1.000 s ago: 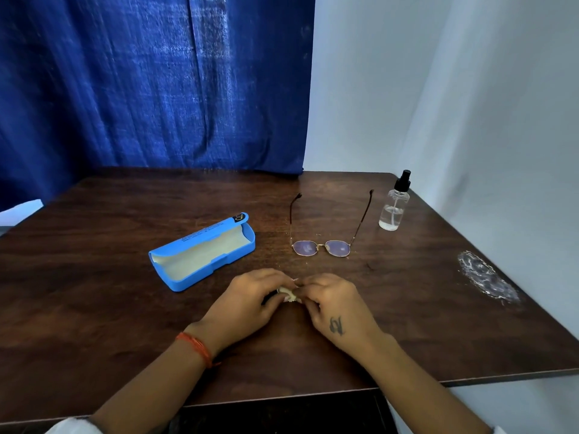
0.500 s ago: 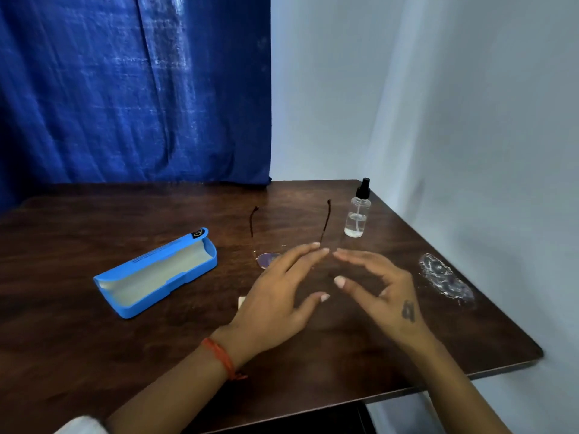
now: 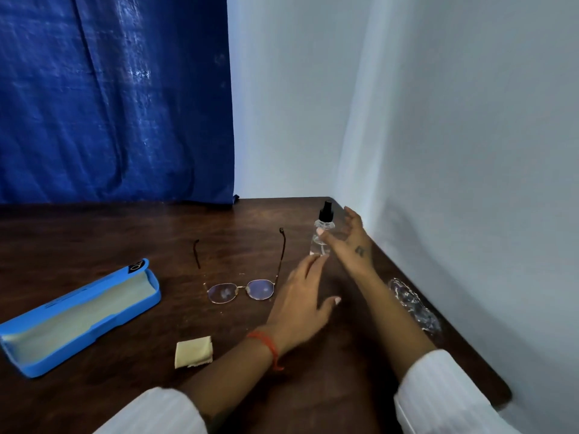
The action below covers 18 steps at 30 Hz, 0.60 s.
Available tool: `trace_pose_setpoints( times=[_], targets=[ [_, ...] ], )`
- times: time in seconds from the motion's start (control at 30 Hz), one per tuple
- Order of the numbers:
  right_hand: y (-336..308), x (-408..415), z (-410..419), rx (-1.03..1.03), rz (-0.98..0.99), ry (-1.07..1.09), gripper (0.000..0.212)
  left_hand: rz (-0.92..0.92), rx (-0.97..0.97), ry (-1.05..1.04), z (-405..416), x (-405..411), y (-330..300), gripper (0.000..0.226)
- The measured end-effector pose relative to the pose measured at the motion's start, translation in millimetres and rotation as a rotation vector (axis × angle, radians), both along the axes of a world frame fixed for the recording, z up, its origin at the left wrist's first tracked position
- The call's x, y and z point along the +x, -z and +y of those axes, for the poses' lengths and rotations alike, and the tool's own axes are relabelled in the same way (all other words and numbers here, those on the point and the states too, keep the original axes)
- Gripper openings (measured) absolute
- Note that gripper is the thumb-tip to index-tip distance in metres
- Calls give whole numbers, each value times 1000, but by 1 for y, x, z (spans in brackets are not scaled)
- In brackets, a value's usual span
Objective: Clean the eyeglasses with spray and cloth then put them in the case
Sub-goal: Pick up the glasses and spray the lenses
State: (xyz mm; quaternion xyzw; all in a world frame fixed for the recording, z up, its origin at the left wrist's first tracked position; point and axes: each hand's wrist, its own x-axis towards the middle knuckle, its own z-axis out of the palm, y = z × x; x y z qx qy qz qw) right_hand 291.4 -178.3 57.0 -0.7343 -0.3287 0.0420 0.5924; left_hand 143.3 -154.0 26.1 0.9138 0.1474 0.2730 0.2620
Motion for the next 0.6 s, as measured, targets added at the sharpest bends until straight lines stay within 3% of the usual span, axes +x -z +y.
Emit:
trace_pose_setpoints(
  times=[0.1,0.27,0.6],
  targets=[
    [14,10,21,-64,26,-34,89,48,33,12,3,-8,17,73],
    [18,7,26,-97,-14,-47,45,45,79,22,3,-9,23,71],
    [-12,-46,-51,247,74,-69,34,-55,77,75,1,-32,8,67]
  ],
)
